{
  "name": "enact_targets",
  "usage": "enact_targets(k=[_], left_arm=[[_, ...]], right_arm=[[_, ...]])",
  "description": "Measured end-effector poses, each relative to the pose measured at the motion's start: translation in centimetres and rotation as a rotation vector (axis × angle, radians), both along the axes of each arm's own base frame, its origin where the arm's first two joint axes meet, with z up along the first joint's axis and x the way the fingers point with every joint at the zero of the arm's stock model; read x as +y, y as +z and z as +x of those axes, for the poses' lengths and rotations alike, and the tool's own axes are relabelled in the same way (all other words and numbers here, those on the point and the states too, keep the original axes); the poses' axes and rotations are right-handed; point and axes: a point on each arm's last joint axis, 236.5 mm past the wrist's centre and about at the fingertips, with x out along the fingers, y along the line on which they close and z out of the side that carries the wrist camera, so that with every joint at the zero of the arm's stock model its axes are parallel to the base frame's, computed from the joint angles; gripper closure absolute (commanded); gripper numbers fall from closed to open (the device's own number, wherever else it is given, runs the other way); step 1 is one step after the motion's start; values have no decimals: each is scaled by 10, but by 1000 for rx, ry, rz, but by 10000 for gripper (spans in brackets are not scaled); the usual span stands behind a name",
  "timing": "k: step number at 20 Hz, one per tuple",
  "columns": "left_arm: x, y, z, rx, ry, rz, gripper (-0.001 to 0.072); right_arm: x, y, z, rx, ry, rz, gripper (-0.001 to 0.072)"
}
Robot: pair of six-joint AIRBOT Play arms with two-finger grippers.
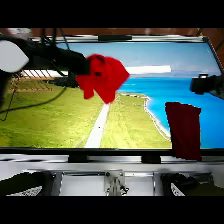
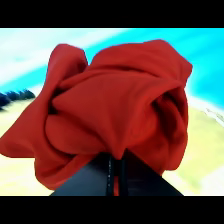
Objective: Fold the shirts.
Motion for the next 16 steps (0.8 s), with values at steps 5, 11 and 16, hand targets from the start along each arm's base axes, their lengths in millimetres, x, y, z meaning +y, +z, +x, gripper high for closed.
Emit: enact_targets(k=[5, 11, 16], left_arm=[[-64, -120, -67, 233, -44, 24, 456], [-42, -169, -71, 381, 115, -4, -13], [32, -182, -44, 454, 191, 85, -13]], right_arm=[[0, -16, -35, 90, -30, 52, 229], [5, -76, -52, 255, -26, 55, 228], [24, -143, -68, 433, 28, 97, 212]])
